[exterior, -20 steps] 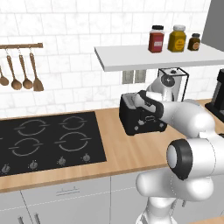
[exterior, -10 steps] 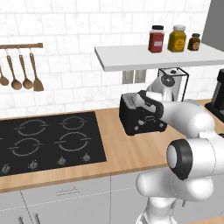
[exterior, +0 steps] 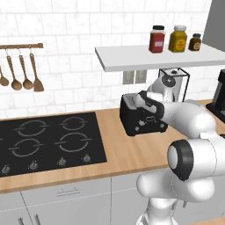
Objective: Start the toaster. Once the lever pops up, take the bread to the plate on the dining counter.
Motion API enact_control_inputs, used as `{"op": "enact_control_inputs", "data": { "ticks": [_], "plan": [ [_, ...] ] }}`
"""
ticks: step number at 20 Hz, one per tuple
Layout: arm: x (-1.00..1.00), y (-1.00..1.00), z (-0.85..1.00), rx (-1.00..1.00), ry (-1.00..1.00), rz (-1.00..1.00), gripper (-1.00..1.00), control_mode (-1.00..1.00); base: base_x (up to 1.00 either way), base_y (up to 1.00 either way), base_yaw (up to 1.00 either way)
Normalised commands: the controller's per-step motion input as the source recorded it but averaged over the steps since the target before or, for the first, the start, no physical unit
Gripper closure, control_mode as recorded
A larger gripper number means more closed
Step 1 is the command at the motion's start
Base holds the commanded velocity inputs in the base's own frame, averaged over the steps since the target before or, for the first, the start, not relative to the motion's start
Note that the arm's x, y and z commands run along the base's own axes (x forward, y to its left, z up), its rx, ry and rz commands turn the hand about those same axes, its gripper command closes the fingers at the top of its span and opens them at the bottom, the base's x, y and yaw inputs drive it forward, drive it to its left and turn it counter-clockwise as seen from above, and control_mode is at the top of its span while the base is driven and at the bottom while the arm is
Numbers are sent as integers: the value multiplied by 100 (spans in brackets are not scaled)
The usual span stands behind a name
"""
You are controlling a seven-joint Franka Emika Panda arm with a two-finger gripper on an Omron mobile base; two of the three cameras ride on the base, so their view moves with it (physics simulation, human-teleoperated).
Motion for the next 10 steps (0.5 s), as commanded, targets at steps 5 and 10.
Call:
{"op": "enact_control_inputs", "data": {
  "ticks": [5,10],
  "plan": [
    [0,0,0,0,0,0,-100,-100,0,0,0],
    [0,0,0,0,0,0,-100,-100,0,0,0]
  ]
}}
